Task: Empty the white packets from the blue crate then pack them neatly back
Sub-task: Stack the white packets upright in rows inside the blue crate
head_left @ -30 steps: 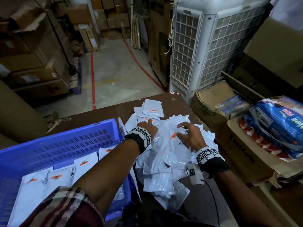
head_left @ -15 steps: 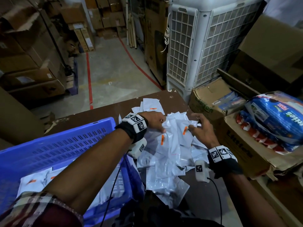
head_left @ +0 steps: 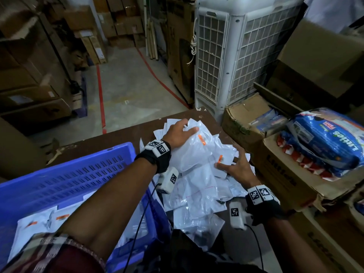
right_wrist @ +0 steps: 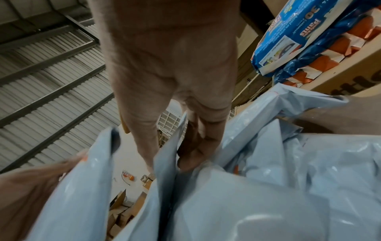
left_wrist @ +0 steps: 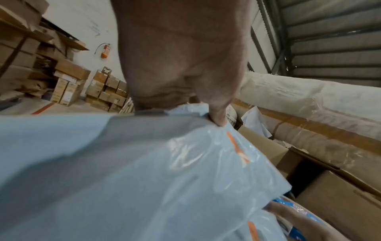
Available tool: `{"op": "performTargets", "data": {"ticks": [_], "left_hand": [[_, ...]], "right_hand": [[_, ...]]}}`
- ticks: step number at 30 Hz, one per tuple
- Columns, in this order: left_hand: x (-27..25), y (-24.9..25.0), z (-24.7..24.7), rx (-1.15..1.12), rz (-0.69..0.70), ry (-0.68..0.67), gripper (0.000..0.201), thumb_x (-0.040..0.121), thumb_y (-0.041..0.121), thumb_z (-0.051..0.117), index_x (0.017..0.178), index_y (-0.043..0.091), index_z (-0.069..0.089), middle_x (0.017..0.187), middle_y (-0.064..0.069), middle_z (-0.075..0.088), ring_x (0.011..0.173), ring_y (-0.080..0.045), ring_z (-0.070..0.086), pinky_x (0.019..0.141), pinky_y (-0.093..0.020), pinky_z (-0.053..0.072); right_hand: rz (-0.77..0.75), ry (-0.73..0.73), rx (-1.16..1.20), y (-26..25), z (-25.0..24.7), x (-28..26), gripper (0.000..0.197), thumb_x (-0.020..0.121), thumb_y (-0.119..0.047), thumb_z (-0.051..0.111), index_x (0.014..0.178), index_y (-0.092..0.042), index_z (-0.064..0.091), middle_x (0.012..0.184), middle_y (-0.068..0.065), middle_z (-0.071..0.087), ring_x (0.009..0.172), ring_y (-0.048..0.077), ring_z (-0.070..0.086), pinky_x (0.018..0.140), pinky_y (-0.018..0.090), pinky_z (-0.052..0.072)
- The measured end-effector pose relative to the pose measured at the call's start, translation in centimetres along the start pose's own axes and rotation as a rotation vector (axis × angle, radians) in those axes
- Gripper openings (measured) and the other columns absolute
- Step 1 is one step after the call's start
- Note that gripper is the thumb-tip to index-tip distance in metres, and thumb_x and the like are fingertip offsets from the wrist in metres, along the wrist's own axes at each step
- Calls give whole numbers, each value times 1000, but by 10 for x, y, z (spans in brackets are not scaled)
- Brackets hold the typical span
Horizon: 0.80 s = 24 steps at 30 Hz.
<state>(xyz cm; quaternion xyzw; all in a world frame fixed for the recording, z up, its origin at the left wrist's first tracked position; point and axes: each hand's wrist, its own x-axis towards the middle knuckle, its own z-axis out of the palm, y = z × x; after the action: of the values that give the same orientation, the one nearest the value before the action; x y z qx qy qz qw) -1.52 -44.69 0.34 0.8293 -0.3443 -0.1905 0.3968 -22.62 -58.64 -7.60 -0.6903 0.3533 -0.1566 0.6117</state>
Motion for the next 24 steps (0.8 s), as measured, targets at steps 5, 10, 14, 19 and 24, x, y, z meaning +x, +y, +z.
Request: {"op": "performTargets", "data": {"ticks": [5,10,14,19,24], "left_hand": [[4,2,2,-159,-73,62,52,76,64,64,88,15,57,92,-3,66,90,-23,63,86,-40,49],[0,1,7,-238,-194,130,63,71,74,66,89,14,59,94,-3,67,91,-24,63,80,-37,54],[-7,-13,18,-261,-304,139,86,67,81,62,115,10,60,115,-8,67,108,-27,62,94,-44,51],[15,-67,46,-299,-378,133,87,56,85,61,113,20,65,110,-1,71,104,-23,66,97,-47,52],[-26,-8,27,-397,-404,27,44,100,38,46,134,10,47,125,1,56,112,-19,55,102,-36,44]], "right_hand": [[-9,-6,-28,7,4,5,83,77,-17,84,140,-36,34,130,7,56,112,26,59,70,46,62],[-179,176,-277,2,10,3,55,89,-37,66,139,-25,44,135,10,53,123,29,50,105,50,44],[-400,333,-388,-20,18,-7,36,98,-46,52,124,-23,58,129,10,53,121,28,46,104,43,40],[-321,-17,-329,-33,45,-20,55,85,-56,67,132,-32,50,130,-1,49,119,16,49,97,32,46],[-201,-145,-454,-25,68,-32,94,71,-75,67,147,-34,30,148,-2,30,139,21,31,116,38,29]]}}
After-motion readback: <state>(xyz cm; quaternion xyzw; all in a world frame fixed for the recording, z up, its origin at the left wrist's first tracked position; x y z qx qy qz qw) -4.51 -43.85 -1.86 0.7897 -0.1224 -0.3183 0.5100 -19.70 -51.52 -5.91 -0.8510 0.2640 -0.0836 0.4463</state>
